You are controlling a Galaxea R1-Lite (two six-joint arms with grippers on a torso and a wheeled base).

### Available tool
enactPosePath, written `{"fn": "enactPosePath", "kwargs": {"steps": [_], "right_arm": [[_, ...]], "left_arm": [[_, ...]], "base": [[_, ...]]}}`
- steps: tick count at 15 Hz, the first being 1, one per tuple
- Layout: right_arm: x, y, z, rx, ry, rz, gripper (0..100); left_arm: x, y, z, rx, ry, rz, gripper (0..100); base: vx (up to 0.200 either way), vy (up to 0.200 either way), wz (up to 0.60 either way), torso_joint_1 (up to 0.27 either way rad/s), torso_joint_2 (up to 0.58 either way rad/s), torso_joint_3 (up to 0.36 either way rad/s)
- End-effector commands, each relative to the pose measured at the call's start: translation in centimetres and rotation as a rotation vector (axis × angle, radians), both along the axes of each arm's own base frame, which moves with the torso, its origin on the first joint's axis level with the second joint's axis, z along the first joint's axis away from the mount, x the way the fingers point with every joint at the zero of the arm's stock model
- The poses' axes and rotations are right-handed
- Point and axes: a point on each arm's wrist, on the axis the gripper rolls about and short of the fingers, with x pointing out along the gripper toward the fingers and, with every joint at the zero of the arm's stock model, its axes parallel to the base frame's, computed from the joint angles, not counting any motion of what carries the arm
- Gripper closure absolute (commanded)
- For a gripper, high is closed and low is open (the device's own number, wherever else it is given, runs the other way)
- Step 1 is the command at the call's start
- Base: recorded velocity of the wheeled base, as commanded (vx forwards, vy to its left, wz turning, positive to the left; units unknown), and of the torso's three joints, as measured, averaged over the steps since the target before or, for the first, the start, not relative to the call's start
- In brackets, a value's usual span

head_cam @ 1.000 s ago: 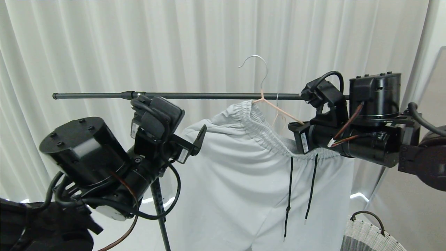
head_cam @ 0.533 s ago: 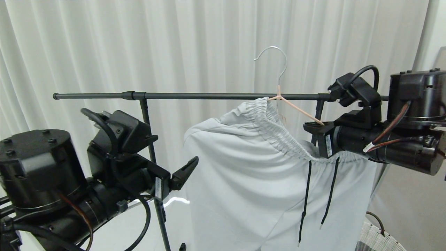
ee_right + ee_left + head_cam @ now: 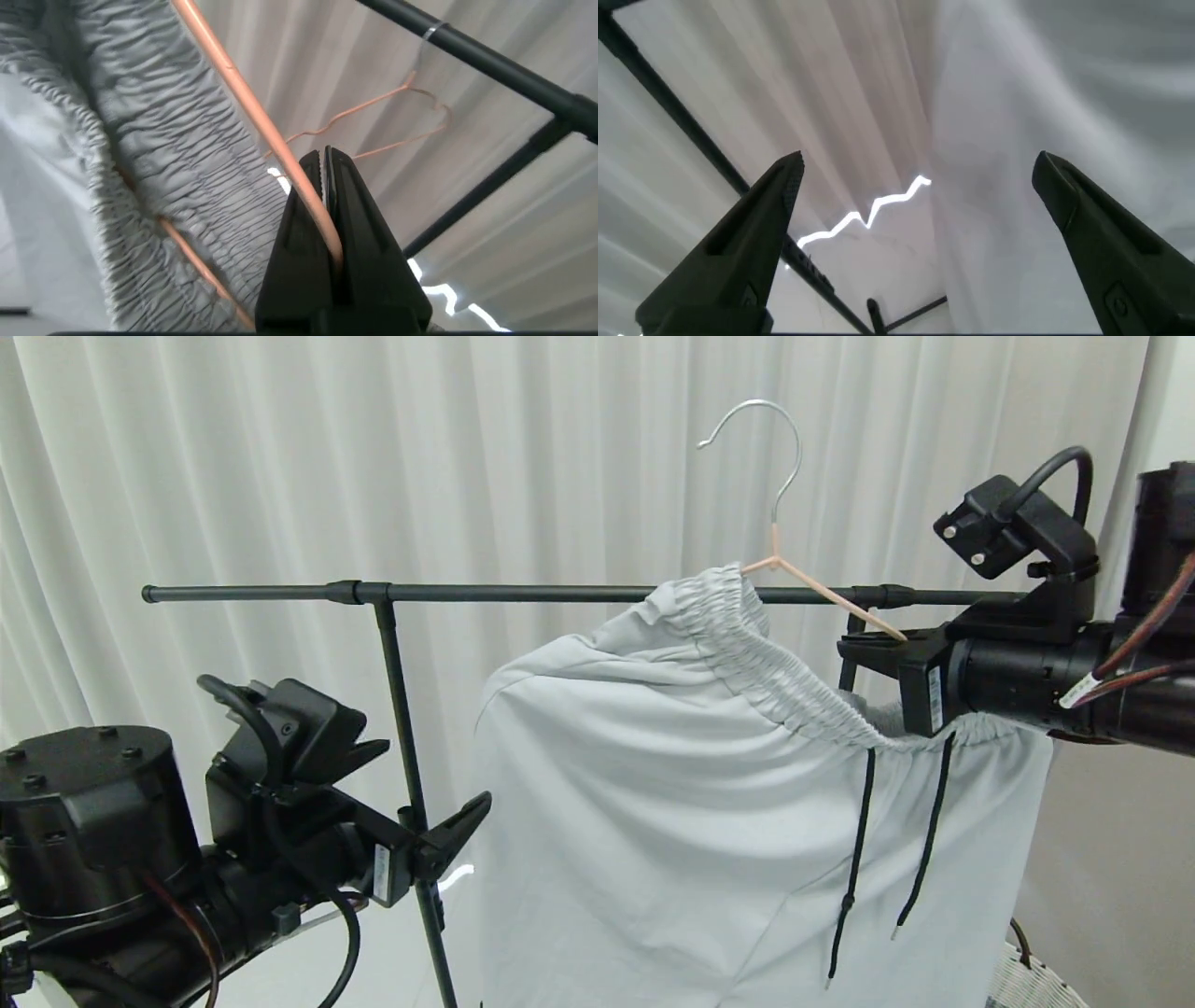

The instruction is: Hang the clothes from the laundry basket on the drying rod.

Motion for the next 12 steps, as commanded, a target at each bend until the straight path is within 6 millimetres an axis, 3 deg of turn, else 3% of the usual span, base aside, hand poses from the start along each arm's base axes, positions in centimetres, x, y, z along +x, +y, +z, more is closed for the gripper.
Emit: {"fn": "enactPosePath", "kwargs": {"steps": [1, 7, 8, 12], "right_arm": [[-0.73, -0.48, 0.97, 0.021, -0.029, 0.007, 100], [-1.53, -0.83, 1.14, 0.031, -0.036, 0.034, 100], [-1.64, -0.90, 1.16, 0.032, -0.037, 0.034, 100], [-1.67, -0.93, 1.21, 0.034, -0.040, 0.033, 100]], "left_arm": [[0.60, 0.34, -0.77, 0.011, 0.035, 0.015, 0], [0.48, 0.14, -1.53, -0.007, 0.079, -0.107, 0], [0.40, 0.17, -1.58, -0.008, 0.079, -0.109, 100], [0.52, 0.12, -1.59, -0.009, 0.073, -0.107, 100]], "base": [[0.000, 0.000, 0.00, 0.000, 0.00, 0.000], [0.000, 0.000, 0.00, 0.000, 0.00, 0.000], [0.000, 0.000, 0.00, 0.000, 0.00, 0.000], [0.000, 0.000, 0.00, 0.000, 0.00, 0.000]]}}
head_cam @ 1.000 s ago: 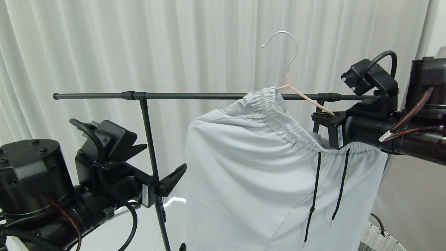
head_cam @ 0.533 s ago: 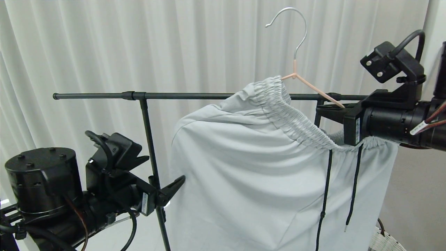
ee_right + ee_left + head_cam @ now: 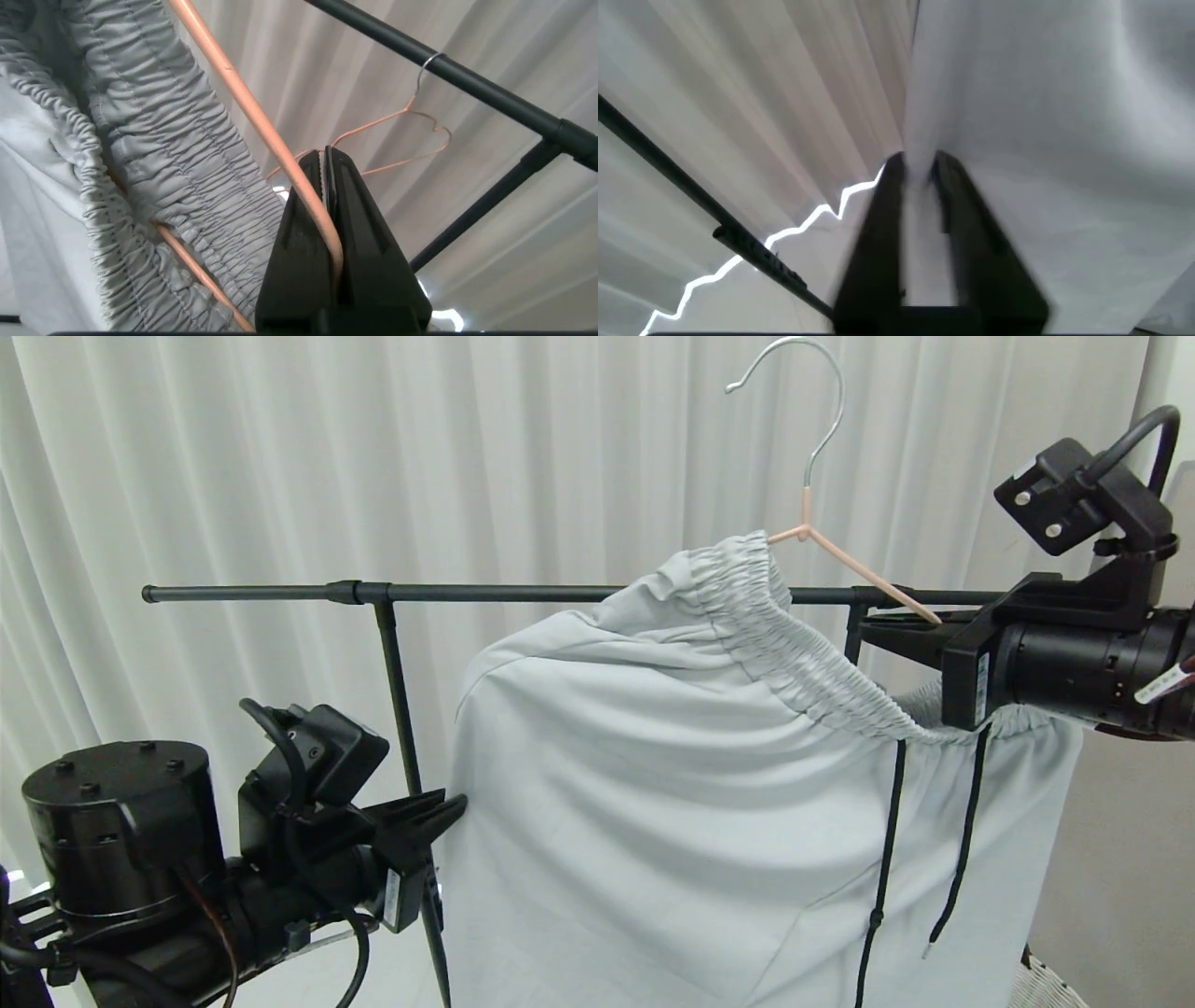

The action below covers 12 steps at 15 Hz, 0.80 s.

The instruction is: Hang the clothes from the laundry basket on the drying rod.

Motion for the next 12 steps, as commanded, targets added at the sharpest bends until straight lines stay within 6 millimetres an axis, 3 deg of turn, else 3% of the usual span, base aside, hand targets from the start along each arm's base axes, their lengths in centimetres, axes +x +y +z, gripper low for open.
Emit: {"fn": "enactPosePath", "kwargs": {"steps": [1, 4, 12], "right_arm": [[0.0, 0.0, 0.0, 0.000, -0.001, -0.001, 100], [-0.1, -0.3, 0.4, 0.010, -0.010, -0.011, 100], [-0.4, -2.2, 1.2, 0.036, -0.037, -0.075, 100]], "left_arm": [[0.1, 0.0, -0.2, 0.003, 0.006, 0.000, 100], [0.4, 0.2, -0.5, 0.012, 0.022, 0.022, 100], [1.6, 3.2, -2.3, 0.129, 0.061, 0.207, 100]], "base": [[0.000, 0.000, 0.00, 0.000, 0.00, 0.000], [0.000, 0.000, 0.00, 0.000, 0.00, 0.000], [0.000, 0.000, 0.00, 0.000, 0.00, 0.000]]}}
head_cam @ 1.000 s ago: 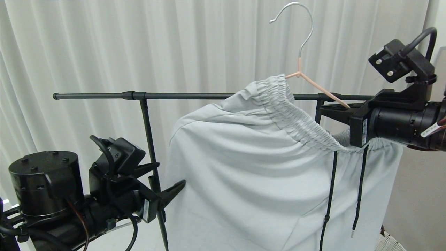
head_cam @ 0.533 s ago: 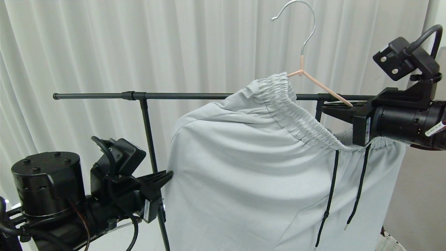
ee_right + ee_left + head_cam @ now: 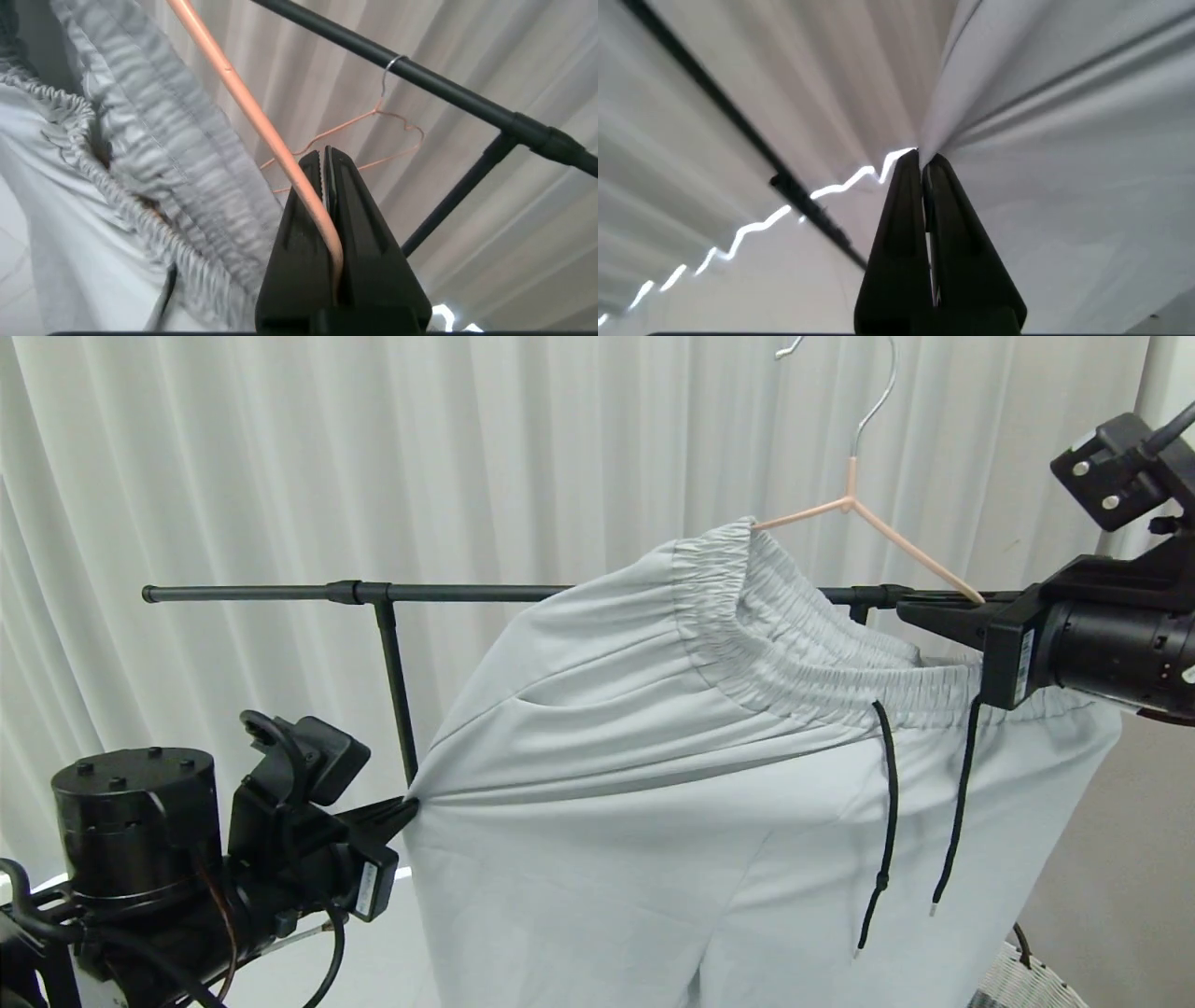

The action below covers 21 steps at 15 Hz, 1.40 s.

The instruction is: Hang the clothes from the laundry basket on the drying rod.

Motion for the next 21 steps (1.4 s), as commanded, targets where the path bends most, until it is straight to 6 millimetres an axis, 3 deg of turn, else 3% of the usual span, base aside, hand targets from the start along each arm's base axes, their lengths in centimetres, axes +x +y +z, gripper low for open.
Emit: {"fn": "enactPosePath", "kwargs": {"steps": [1, 8, 9, 14, 18, 21], "right_arm": [[-0.2, -0.5, 0.4, 0.010, -0.014, -0.013, 100], [-0.4, -0.5, 0.0, 0.025, 0.014, -0.015, 100], [-0.3, -0.5, 0.0, 0.025, 0.014, -0.015, 100], [-0.3, -0.4, 0.1, 0.025, 0.013, -0.015, 100], [0.0, -0.4, -0.2, 0.014, 0.027, -0.026, 100], [0.0, -0.6, -0.3, -0.008, 0.064, -0.036, 100]], "left_arm": [[0.3, 0.8, -0.8, 0.038, 0.025, 0.044, 100], [0.1, 0.7, -0.4, 0.037, 0.010, 0.036, 100], [0.0, 0.6, -0.3, 0.035, 0.004, 0.031, 0], [-0.2, 0.2, 0.0, 0.019, -0.019, 0.007, 0], [-0.2, 0.1, 1.9, -0.030, -0.179, 0.009, 0], [-0.8, 0.3, 2.3, -0.041, -0.201, 0.012, 0]], "base": [[0.000, 0.000, 0.00, 0.000, 0.00, 0.000], [0.000, 0.000, 0.00, 0.000, 0.00, 0.000], [0.000, 0.000, 0.00, 0.000, 0.00, 0.000], [0.000, 0.000, 0.00, 0.000, 0.00, 0.000], [0.000, 0.000, 0.00, 0.000, 0.00, 0.000], [0.000, 0.000, 0.00, 0.000, 0.00, 0.000]]}}
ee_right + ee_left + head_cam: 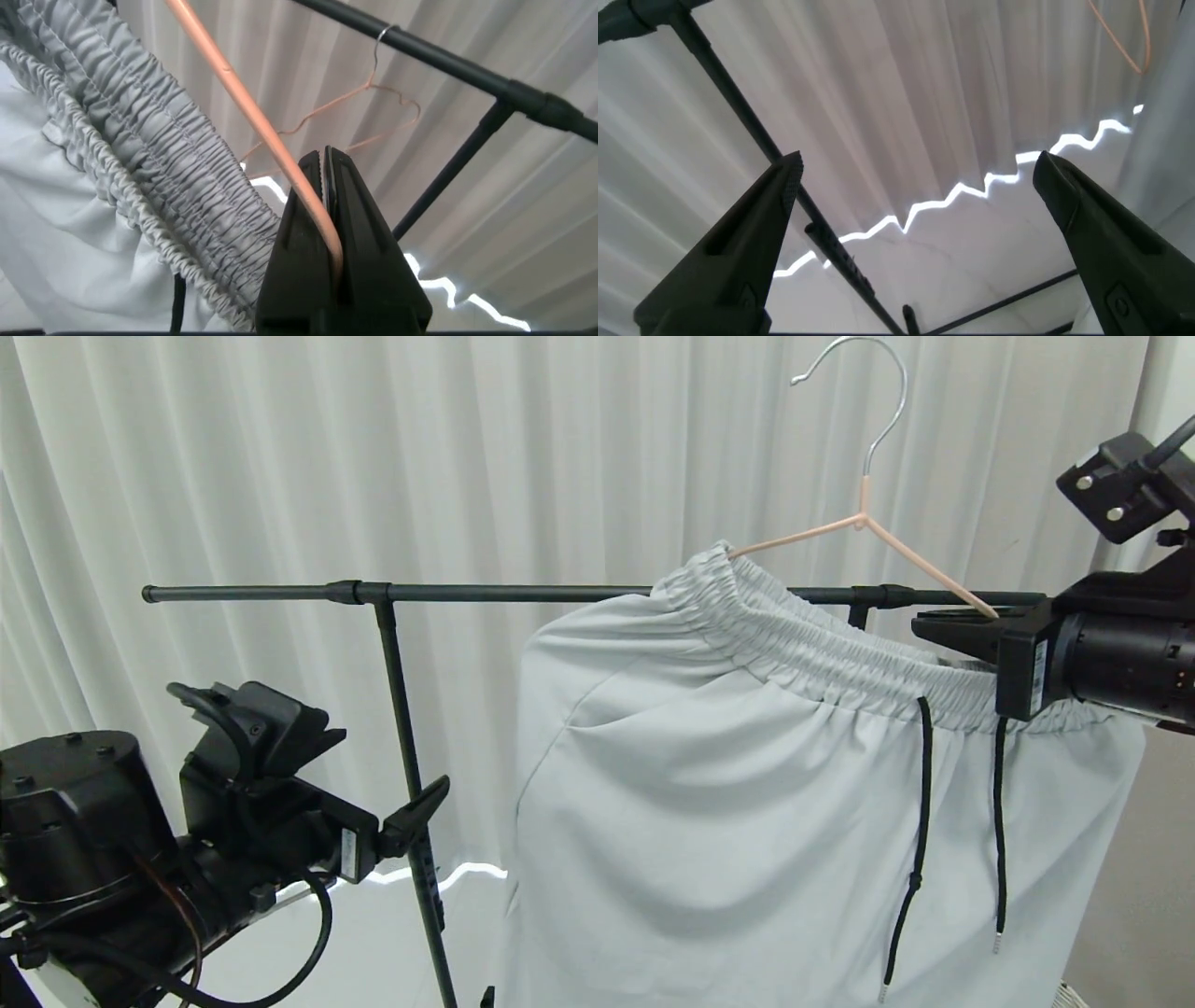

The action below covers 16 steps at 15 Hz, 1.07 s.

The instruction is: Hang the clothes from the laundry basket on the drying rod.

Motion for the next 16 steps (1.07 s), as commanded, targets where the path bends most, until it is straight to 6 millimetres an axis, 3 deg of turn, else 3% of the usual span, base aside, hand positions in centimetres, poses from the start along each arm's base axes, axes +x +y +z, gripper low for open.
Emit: {"fn": "enactPosePath", "kwargs": {"steps": [1, 16], "right_arm": [[0.2, 0.0, 0.2, 0.002, -0.004, -0.001, 100], [-0.5, -1.4, -1.2, -0.094, 0.151, -0.075, 100]], "left_arm": [[-0.8, 0.2, 0.2, -0.004, -0.012, 0.001, 0], [-1.3, 0.4, 0.3, -0.009, -0.022, -0.001, 0]], "base": [[0.000, 0.000, 0.00, 0.000, 0.00, 0.000], [0.000, 0.000, 0.00, 0.000, 0.00, 0.000]]}}
